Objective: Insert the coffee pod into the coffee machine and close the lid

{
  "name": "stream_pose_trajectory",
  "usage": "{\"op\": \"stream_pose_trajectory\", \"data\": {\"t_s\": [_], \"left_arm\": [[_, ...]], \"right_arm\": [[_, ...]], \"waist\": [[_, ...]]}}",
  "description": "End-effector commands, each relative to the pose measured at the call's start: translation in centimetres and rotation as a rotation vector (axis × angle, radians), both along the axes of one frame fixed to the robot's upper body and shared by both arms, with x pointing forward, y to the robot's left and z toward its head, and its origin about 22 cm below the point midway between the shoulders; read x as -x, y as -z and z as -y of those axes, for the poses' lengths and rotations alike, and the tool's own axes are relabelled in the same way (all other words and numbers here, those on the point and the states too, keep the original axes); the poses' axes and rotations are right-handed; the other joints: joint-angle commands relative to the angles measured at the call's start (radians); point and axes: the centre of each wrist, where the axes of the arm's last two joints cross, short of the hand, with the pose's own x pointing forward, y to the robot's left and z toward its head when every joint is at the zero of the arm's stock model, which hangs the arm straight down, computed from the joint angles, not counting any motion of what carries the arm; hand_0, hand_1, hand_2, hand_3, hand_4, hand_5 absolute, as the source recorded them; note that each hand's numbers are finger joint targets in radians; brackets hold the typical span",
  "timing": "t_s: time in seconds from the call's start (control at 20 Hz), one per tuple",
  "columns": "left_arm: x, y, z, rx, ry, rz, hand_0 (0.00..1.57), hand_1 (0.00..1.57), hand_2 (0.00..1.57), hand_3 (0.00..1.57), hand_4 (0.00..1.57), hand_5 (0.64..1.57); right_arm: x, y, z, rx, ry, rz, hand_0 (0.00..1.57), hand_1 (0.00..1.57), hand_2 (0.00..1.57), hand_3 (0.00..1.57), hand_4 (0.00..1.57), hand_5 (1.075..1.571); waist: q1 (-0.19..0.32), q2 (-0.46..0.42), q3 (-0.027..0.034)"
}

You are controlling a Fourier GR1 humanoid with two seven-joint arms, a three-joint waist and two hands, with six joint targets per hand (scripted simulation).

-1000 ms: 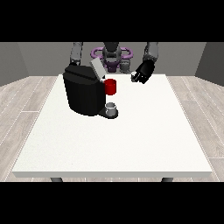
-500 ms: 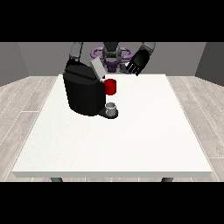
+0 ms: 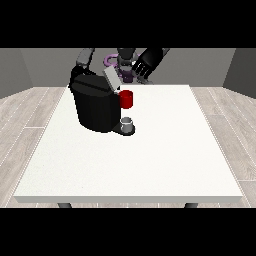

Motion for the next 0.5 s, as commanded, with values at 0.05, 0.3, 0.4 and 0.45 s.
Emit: {"op": "stream_pose_trajectory", "data": {"t_s": [0.05, 0.3, 0.4, 0.45], "left_arm": [[-0.1, -3.9, -1.8, -0.007, 0.011, 0.070, 1.17, 1.17, 1.25, 1.27, 0.48, 1.571], [-0.6, -6.0, -1.0, 0.011, -0.079, 0.138, 1.22, 1.22, 1.29, 1.24, 0.48, 1.571], [-0.5, -7.9, -2.2, -0.010, -0.074, 0.136, 1.24, 1.24, 1.29, 1.25, 0.48, 1.571], [-0.6, -7.4, -0.9, 0.001, -0.009, 0.114, 1.27, 1.27, 1.30, 1.26, 0.47, 1.571]], "right_arm": [[0.2, -0.2, -0.3, 0.043, 0.001, 0.060, 0.00, 0.00, 0.00, 0.00, 0.00, 1.571], [-1.9, -4.3, -0.2, 0.027, -0.014, 0.139, 0.00, 0.00, 0.00, 0.00, 0.18, 1.571], [-2.2, -4.6, -0.4, 0.024, 0.006, 0.118, 0.00, 0.00, 0.00, 0.00, 0.00, 1.571], [-2.6, -5.0, -0.7, 0.004, 0.018, 0.100, 0.00, 0.00, 0.00, 0.00, 0.00, 1.571]], "waist": [[-0.022, 0.061, -0.0001], [-0.083, 0.139, -0.0001], [-0.081, 0.152, -0.0001], [-0.058, 0.127, -0.0001]]}}
